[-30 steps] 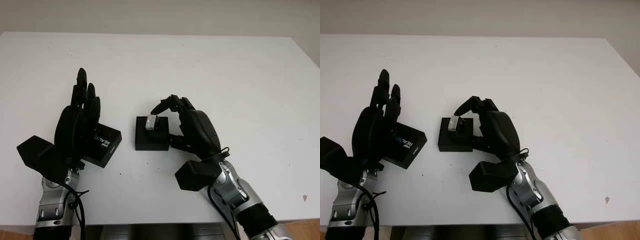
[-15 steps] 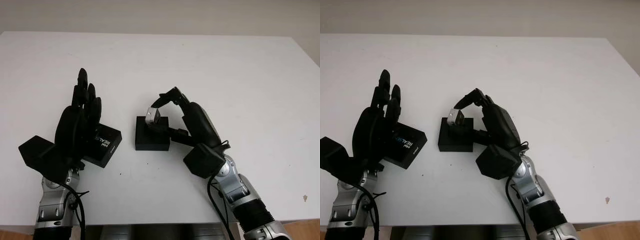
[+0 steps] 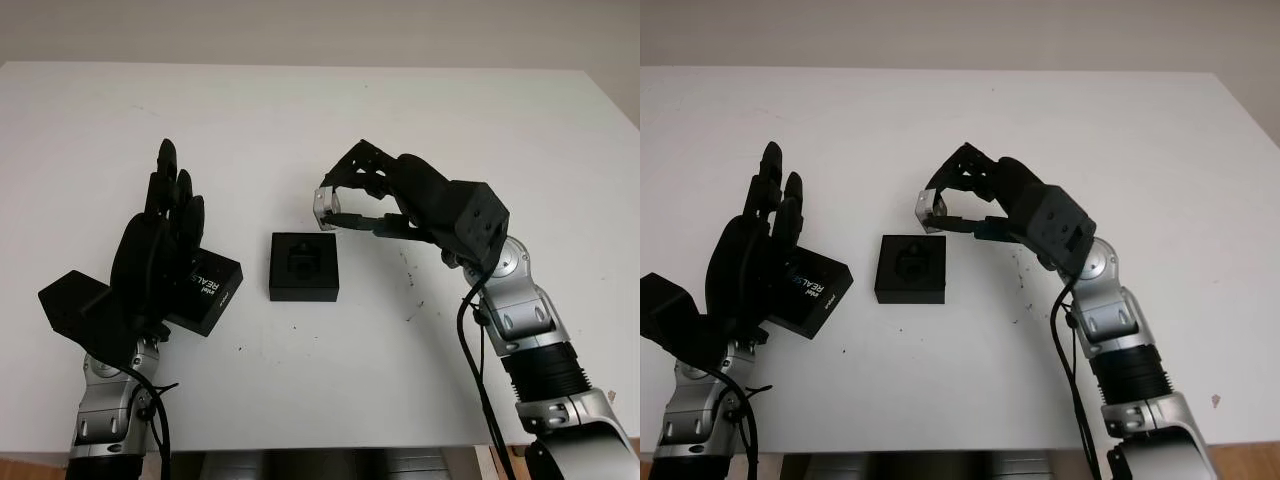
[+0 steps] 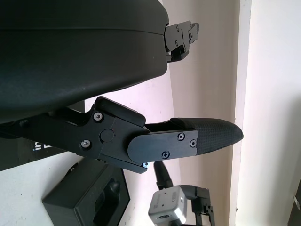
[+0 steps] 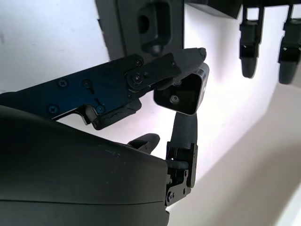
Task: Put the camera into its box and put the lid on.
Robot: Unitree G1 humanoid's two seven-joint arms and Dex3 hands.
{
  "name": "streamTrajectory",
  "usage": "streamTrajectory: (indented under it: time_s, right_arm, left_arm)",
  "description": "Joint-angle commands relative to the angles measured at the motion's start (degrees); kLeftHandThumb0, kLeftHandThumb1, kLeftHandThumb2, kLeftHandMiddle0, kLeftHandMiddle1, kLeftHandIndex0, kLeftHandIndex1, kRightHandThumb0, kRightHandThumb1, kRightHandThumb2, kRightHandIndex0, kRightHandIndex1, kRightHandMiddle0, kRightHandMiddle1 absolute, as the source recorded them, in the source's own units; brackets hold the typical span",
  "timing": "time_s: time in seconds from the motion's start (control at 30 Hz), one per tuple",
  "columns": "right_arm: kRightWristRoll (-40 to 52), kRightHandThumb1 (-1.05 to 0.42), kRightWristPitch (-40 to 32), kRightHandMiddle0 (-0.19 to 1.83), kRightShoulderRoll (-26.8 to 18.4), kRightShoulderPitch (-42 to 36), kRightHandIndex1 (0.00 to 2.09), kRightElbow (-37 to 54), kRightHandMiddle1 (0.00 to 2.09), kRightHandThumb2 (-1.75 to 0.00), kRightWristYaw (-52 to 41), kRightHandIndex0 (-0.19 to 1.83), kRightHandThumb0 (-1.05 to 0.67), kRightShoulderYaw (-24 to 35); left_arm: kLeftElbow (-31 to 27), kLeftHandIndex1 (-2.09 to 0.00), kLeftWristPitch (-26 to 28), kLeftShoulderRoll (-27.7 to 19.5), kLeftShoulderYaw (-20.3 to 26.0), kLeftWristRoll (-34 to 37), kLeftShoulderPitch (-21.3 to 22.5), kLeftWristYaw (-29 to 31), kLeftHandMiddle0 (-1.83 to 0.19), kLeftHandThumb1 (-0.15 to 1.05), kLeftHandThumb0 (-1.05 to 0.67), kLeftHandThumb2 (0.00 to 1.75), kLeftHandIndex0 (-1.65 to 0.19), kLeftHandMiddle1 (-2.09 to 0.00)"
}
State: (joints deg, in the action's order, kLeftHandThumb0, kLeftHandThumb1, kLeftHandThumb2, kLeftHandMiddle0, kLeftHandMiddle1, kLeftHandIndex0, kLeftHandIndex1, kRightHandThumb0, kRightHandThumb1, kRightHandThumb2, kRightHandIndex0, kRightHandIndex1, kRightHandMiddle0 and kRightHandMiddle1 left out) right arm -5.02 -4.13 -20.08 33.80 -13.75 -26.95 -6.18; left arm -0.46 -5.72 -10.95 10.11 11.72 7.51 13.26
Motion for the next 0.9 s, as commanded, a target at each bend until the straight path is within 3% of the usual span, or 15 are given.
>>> streamTrajectory:
  time_s: [0.0,0.27,0.87]
  right_arm:
    - [1.2,-1.05,-1.2,0.53,-0.5,1.9,0.22,-0.3,1.66,-0.11,-1.4,0.34,-0.55,0.4]
    - [4.9,-1.05,-4.2,0.5,-0.4,3.9,0.16,-2.2,1.79,-0.13,-7.7,0.31,-0.52,0.5]
    - [2.8,-1.05,-3.6,0.46,0.0,1.8,0.14,-0.5,1.79,-0.11,-7.0,0.35,-0.54,-2.2]
  left_arm:
    - [-0.8,0.0,-0.7,0.0,-0.1,0.0,-0.3,0.0,0.19,1.05,-0.77,0.52,0.19,0.0]
    - [-0.5,0.0,-0.9,0.1,-0.1,0.0,-0.4,0.0,0.19,1.05,-0.77,0.52,0.19,0.0]
    - [-1.1,0.0,-0.5,0.2,-0.1,0.0,-0.5,-0.4,0.19,1.05,-0.78,0.51,0.19,0.0]
